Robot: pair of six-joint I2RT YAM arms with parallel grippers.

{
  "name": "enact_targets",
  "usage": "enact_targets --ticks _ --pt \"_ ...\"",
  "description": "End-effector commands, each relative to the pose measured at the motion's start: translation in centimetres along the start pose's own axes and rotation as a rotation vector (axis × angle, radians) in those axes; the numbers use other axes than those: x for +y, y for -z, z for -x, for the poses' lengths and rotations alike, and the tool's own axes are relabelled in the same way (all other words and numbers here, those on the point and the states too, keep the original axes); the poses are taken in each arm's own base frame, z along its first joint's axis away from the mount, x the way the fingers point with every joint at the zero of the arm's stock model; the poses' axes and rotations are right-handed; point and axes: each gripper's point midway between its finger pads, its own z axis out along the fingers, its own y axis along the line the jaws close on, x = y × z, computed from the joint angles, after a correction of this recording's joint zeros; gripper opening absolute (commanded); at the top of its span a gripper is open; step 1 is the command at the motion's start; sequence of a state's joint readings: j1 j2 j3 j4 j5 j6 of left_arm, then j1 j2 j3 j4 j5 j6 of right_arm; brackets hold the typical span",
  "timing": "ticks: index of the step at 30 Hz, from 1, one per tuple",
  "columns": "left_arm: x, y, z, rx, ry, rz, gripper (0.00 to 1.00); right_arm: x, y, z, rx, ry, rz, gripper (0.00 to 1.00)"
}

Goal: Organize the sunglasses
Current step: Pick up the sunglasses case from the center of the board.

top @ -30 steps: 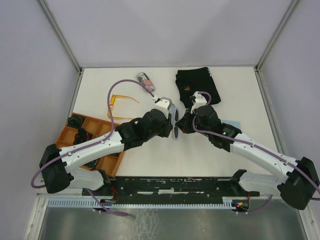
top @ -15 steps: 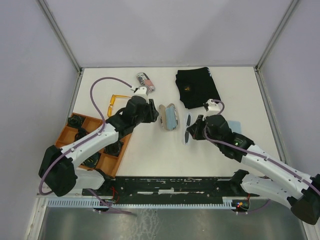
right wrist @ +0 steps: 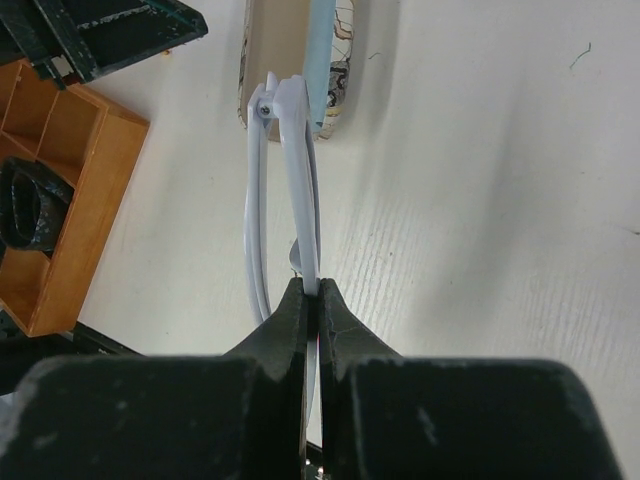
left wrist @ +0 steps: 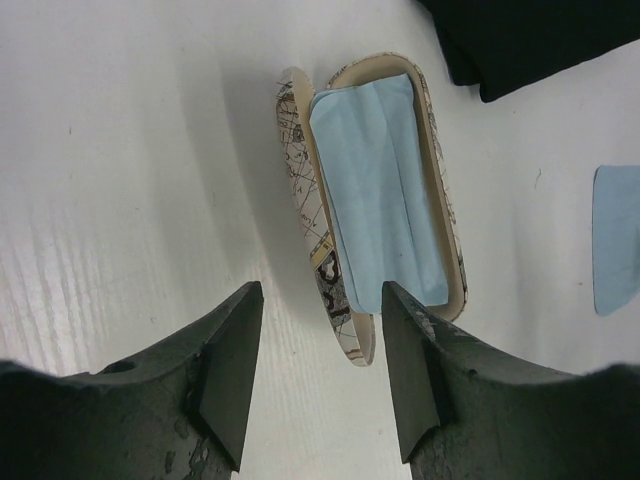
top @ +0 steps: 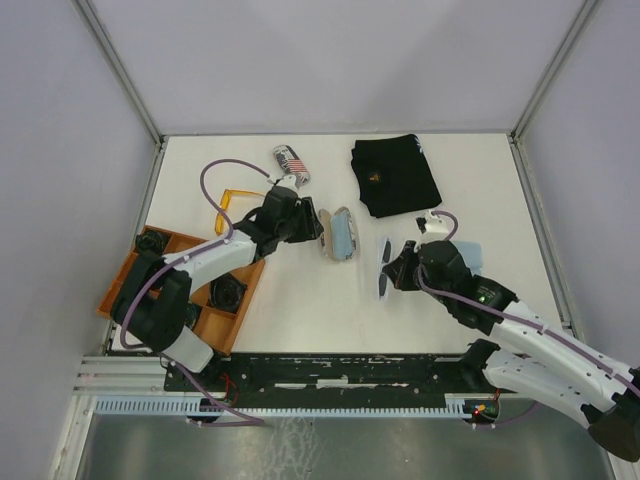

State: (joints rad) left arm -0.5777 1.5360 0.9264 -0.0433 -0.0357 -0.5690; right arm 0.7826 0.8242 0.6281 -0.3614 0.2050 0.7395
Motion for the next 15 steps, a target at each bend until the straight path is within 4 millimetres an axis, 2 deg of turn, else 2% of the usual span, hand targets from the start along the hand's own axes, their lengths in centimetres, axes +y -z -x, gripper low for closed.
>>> enact_targets --ticks 1,6,15 --pt "-2.5 -1.4 2.5 -0.053 0.056 -0.094 0.57 0.1 0.3 0.9 -0.043 -0.017 0.005 0.00" --pt "-2.6 -3.2 1.7 -0.020 0.071 -0.101 0.55 0.0 0.4 0.8 -0.043 -0.015 0.006 0.00" --pt "-1.4 -5.4 1.0 0.009 0.091 -0.066 0.54 -0.1 0.4 0.7 -0.042 -0.014 0.006 0.00"
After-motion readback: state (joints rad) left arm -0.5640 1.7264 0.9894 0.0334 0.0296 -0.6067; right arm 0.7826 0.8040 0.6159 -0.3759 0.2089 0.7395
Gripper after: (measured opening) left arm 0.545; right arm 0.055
